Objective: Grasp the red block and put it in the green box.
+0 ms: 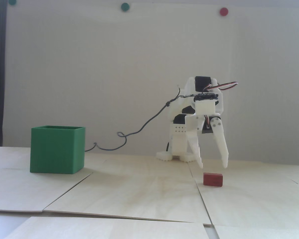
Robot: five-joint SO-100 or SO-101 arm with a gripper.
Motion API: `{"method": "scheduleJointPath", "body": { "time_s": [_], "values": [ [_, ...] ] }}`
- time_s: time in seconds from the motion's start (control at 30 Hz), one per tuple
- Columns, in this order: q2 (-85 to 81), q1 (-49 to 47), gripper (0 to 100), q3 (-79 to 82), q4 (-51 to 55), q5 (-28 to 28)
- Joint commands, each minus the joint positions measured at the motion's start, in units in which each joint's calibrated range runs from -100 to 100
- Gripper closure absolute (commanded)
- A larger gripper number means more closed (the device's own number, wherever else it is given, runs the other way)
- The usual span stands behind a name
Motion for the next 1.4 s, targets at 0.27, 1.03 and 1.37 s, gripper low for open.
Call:
{"method": "scheduleJointPath", "body": {
  "time_s": [0.27,1.03,1.37],
  "values": [
    [-2.0,0.0,80,-4.3,0.8,-2.4],
    [-1.6,0.3,80,-4.1,4.7,-7.1],
    [-1.7,0.1,80,1.7,5.2,-7.1]
  ]
}}
